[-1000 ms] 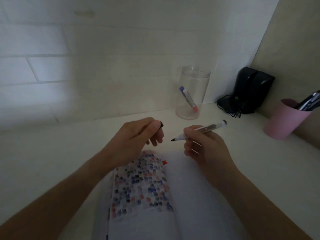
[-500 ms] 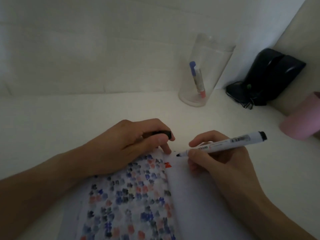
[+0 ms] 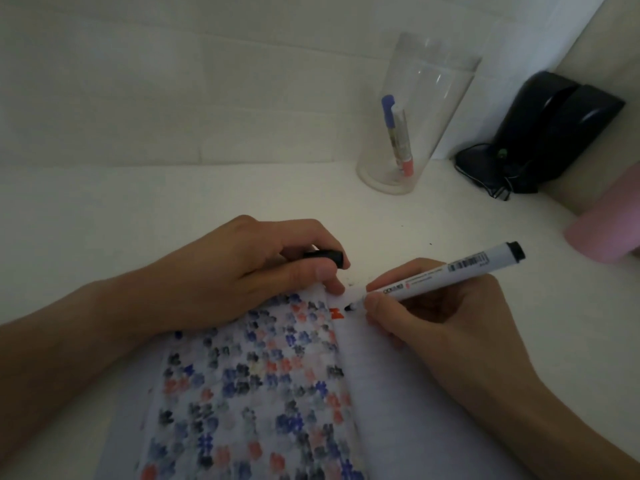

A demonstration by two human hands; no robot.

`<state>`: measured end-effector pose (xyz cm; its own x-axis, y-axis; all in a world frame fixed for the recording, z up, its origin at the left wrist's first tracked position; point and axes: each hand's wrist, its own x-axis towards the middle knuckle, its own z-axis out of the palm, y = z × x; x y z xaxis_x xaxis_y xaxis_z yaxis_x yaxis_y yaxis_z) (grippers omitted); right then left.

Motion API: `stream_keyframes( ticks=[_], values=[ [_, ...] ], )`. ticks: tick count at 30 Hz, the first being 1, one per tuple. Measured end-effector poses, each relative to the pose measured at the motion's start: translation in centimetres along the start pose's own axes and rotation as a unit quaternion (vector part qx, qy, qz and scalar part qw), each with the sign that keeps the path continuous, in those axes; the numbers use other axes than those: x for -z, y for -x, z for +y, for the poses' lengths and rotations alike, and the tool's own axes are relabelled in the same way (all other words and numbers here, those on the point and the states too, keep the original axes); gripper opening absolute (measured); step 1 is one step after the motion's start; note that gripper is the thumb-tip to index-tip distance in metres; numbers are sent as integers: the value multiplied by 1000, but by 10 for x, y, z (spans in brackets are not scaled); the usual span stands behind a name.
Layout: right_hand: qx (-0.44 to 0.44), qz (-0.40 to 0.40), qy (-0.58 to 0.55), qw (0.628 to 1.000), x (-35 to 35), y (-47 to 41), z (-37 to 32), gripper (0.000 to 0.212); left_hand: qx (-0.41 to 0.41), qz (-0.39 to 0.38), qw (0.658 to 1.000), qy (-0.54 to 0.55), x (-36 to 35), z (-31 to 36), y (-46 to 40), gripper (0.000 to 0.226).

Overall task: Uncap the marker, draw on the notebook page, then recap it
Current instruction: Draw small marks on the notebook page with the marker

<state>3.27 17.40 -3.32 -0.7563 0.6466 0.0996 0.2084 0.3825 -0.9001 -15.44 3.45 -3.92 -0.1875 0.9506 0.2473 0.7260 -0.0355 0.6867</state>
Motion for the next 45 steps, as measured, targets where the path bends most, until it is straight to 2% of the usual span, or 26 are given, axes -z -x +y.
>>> stream_keyframes(
  ticks=[24,28,36,41,45],
  values=[
    [18,6,-10,1000,1,0,2,3,8,-4,1000,-2,0,2,1,26],
    [23,-20,5,1000,1,1,0,3,11,-5,1000,1,0,2,1,28],
    [22,-25,-5,999,0,2,-1,3,9,-4,1000,-4,0,3,1,30],
    [27,5,15,1000,-1,0,2,4,8,-2,1000,-3,0,2,1,28],
    [28,12,-46,998,2,-1,4,5,9,-3,1000,-3,0,2,1,30]
  ],
)
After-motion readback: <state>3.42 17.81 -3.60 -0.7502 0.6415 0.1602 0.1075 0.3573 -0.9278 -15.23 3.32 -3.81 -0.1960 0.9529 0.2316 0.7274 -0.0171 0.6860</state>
